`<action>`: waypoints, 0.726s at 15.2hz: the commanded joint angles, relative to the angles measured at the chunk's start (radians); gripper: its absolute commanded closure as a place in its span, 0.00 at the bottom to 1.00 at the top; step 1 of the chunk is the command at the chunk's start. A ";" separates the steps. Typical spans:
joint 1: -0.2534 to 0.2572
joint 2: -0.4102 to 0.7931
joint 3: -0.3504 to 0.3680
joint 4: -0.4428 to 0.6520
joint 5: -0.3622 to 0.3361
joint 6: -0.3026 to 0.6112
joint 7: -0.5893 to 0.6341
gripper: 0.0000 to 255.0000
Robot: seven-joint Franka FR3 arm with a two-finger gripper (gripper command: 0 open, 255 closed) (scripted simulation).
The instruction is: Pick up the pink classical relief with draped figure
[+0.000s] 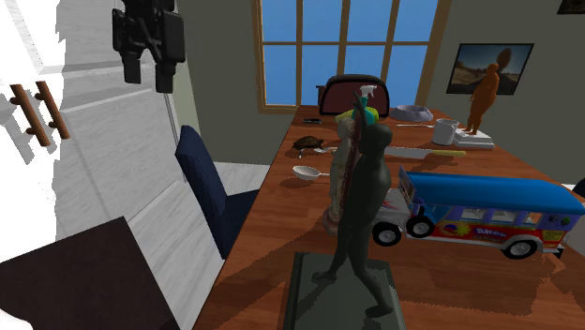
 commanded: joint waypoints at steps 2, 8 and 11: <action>-0.008 0.100 -0.026 0.059 -0.026 0.054 -0.050 0.00; -0.021 0.303 -0.071 0.212 -0.057 0.131 -0.146 0.00; -0.029 0.407 -0.088 0.305 -0.062 0.157 -0.192 0.00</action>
